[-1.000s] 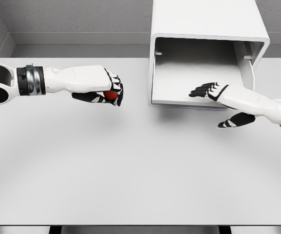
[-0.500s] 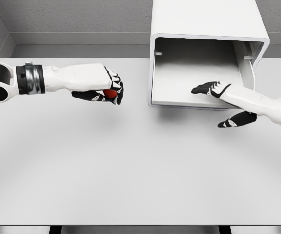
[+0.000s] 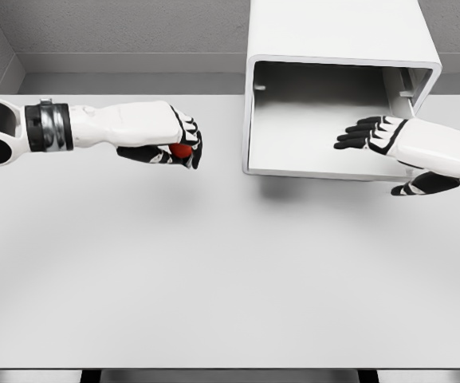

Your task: Slide open multi-storey tabletop storage cabinets and put open load switch and slide close multi-storey tabletop storage cabinets

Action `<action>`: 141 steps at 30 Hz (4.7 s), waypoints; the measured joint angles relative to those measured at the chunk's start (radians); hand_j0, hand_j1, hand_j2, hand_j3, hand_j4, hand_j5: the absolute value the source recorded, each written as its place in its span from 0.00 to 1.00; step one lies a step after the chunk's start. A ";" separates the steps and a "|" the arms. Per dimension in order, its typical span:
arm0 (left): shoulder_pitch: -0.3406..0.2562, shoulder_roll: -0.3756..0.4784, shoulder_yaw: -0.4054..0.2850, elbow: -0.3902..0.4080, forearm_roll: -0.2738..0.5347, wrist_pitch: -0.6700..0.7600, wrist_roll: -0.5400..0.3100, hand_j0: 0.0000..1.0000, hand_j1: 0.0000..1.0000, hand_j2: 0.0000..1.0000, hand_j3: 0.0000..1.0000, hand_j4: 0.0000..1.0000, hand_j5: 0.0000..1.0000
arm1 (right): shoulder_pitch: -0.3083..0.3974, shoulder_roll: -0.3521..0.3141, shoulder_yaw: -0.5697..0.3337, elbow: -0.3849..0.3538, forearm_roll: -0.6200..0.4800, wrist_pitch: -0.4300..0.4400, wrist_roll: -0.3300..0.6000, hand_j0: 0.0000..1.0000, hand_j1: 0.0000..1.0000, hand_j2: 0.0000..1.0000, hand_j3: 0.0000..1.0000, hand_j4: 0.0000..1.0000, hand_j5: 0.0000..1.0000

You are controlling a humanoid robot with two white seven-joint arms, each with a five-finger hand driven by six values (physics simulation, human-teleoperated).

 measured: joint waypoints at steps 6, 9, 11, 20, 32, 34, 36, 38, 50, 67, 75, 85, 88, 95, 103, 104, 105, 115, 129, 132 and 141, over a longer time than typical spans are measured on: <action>-0.002 0.001 0.000 0.000 0.000 0.000 0.000 0.44 0.44 0.44 0.44 0.44 0.44 | -0.005 -0.074 0.031 -0.003 -0.005 0.000 -0.001 1.00 1.00 1.00 1.00 1.00 1.00; -0.025 0.002 0.001 -0.002 0.002 0.000 0.000 0.44 0.44 0.44 0.44 0.44 0.44 | -0.092 -0.117 0.035 -0.002 -0.028 0.000 -0.001 1.00 1.00 1.00 1.00 1.00 1.00; -0.044 0.002 0.001 -0.006 0.006 0.000 0.000 0.44 0.44 0.44 0.44 0.44 0.44 | -0.115 -0.137 0.038 -0.003 -0.037 0.000 0.002 1.00 1.00 1.00 1.00 1.00 1.00; -0.118 -0.015 0.001 -0.018 0.034 0.000 0.000 0.44 0.44 0.44 0.44 0.44 0.44 | -0.164 -0.089 0.172 -0.004 -0.044 0.000 0.039 1.00 1.00 1.00 1.00 1.00 1.00; -0.141 -0.074 0.000 -0.031 0.074 0.000 0.001 0.44 0.44 0.44 0.44 0.44 0.44 | -0.210 0.020 0.279 0.003 -0.094 0.000 0.048 1.00 1.00 1.00 1.00 1.00 1.00; -0.149 -0.081 0.000 -0.031 0.078 0.000 0.002 0.44 0.44 0.44 0.44 0.44 0.44 | -0.215 0.037 0.280 0.012 -0.106 0.000 0.053 1.00 1.00 1.00 1.00 1.00 1.00; -0.155 -0.086 0.000 -0.032 0.082 0.000 0.003 0.44 0.44 0.44 0.44 0.44 0.44 | -0.215 0.050 0.279 0.032 -0.112 0.000 0.062 1.00 1.00 1.00 1.00 1.00 1.00; -0.156 -0.095 0.000 -0.032 0.085 0.000 0.004 0.44 0.44 0.44 0.44 0.44 0.44 | -0.215 0.063 0.279 0.060 -0.116 0.000 0.073 1.00 1.00 1.00 1.00 1.00 1.00; -0.173 -0.130 0.000 -0.036 0.093 0.000 0.007 0.44 0.44 0.44 0.44 0.44 0.44 | -0.212 0.125 0.280 0.192 -0.132 0.002 0.109 1.00 1.00 1.00 1.00 1.00 1.00; -0.166 -0.119 0.001 -0.061 0.103 0.000 0.007 0.44 0.44 0.44 0.44 0.44 0.44 | -0.190 0.058 0.291 0.110 -0.133 0.006 0.091 1.00 1.00 1.00 1.00 1.00 1.00; -0.172 -0.118 0.002 -0.069 0.113 0.000 0.007 0.44 0.44 0.44 0.44 0.44 0.44 | -0.167 -0.023 0.293 0.037 -0.116 0.000 0.042 1.00 1.00 1.00 1.00 1.00 1.00; -0.184 -0.128 0.000 -0.067 0.114 0.000 0.007 0.44 0.44 0.44 0.44 0.44 0.44 | -0.104 -0.080 0.286 0.022 -0.119 0.000 0.008 1.00 1.00 1.00 1.00 1.00 1.00; -0.184 -0.137 0.000 -0.065 0.110 0.000 0.006 0.44 0.44 0.44 0.44 0.44 0.44 | -0.103 -0.124 0.278 0.017 -0.118 0.000 -0.031 1.00 1.00 1.00 1.00 1.00 1.00; -0.186 -0.148 -0.001 -0.063 0.105 0.000 0.006 0.44 0.44 0.44 0.44 0.44 0.44 | -0.106 -0.157 0.232 0.001 -0.120 0.000 -0.078 1.00 1.00 1.00 1.00 1.00 1.00; -0.196 -0.163 -0.013 -0.049 0.100 0.000 0.006 0.44 0.44 0.44 0.44 0.44 0.44 | -0.098 -0.098 0.211 0.004 -0.120 0.000 -0.042 1.00 1.00 1.00 1.00 1.00 1.00; -0.198 -0.168 -0.017 -0.045 0.100 0.000 0.006 0.44 0.44 0.44 0.44 0.44 0.44 | -0.092 -0.086 0.212 0.004 -0.119 0.000 -0.031 1.00 1.00 1.00 1.00 1.00 1.00; -0.198 -0.174 -0.021 -0.041 0.099 0.000 0.006 0.44 0.44 0.44 0.44 0.44 0.44 | -0.089 -0.076 0.212 0.005 -0.118 0.000 -0.022 1.00 1.00 1.00 1.00 1.00 1.00; -0.199 -0.222 -0.055 0.010 0.082 0.000 0.004 0.44 0.44 0.44 0.44 0.44 0.44 | -0.071 -0.053 0.216 0.004 -0.111 0.000 0.010 1.00 1.00 1.00 1.00 1.00 1.00; -0.235 -0.322 -0.099 0.134 0.052 0.000 0.000 0.44 0.44 0.44 0.44 0.44 0.44 | -0.037 -0.087 0.211 -0.001 -0.111 0.000 0.010 1.00 1.00 1.00 1.00 1.00 1.00; -0.235 -0.340 -0.101 0.155 0.052 0.000 0.000 0.44 0.44 0.44 0.44 0.44 0.44 | -0.035 -0.091 0.210 -0.001 -0.111 0.000 0.010 1.00 1.00 1.00 1.00 1.00 1.00; -0.242 -0.386 -0.103 0.212 0.052 0.000 -0.001 0.44 0.44 0.44 0.44 0.44 0.44 | -0.043 -0.120 0.147 -0.003 -0.115 -0.001 -0.038 1.00 1.00 1.00 1.00 1.00 1.00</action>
